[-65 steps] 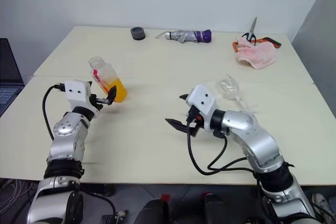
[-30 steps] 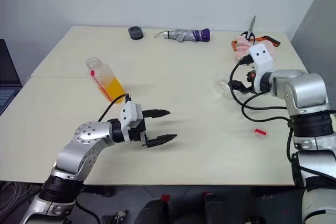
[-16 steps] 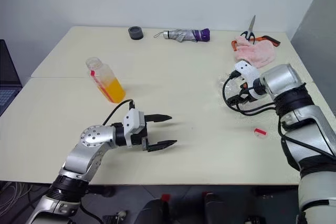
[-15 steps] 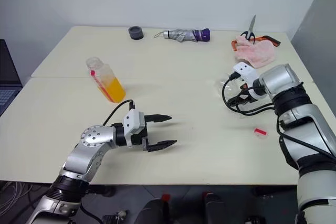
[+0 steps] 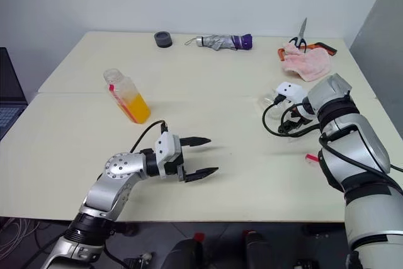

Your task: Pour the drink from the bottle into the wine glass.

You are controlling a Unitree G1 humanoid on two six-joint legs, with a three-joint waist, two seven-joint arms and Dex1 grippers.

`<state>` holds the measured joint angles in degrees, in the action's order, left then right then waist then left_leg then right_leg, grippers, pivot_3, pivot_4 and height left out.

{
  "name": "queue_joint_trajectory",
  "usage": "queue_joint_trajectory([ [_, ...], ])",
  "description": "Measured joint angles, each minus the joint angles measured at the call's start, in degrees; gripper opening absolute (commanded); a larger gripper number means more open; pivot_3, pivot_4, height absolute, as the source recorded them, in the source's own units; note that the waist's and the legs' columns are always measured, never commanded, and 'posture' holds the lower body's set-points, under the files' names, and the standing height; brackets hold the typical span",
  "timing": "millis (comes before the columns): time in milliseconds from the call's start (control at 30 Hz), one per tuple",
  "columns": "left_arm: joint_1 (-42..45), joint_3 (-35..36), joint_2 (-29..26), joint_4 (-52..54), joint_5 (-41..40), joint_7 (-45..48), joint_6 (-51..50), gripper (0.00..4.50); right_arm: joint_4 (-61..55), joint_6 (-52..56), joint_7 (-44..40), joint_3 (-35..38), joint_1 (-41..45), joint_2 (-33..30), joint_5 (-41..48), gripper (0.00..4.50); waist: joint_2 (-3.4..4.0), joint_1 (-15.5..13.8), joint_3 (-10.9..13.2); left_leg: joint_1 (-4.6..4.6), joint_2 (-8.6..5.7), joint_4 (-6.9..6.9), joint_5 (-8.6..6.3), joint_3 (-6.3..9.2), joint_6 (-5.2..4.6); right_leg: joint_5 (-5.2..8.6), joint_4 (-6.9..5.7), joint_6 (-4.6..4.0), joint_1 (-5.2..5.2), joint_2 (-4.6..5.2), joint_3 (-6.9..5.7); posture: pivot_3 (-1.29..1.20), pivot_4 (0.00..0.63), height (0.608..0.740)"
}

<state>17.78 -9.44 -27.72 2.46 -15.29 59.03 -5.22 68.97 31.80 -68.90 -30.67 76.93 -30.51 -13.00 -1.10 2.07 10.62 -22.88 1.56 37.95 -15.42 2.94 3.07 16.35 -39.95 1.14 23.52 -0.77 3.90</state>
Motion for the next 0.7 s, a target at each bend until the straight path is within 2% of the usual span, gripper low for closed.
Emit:
queue_joint_trajectory([
  [367, 1.4, -0.5, 0.2, 0.5, 0.1, -0.8, -2.4, 4.49, 0.1, -3.9, 0.2, 2.5, -0.4, 0.1, -2.2, 4.33, 0.01, 0.0, 0.0, 0.0, -0.01, 0.0, 0.0, 0.0, 0.0, 0.0, -0.01, 0.0, 0.0, 0.0, -0.01, 0.0, 0.15, 0.74],
  [700, 2.6, -1.4, 0.0, 0.5, 0.2, -0.8, -3.1, 4.49, 2.9, 4.9, 9.5, 11.9, -0.3, 3.5, 0.2, 4.33, 0.02, 0.1, 0.0, 0.0, -0.02, 0.0, 0.0, 0.0, 0.01, 0.0, -0.02, -0.01, 0.0, 0.02, 0.01, 0.0, 0.15, 0.74],
])
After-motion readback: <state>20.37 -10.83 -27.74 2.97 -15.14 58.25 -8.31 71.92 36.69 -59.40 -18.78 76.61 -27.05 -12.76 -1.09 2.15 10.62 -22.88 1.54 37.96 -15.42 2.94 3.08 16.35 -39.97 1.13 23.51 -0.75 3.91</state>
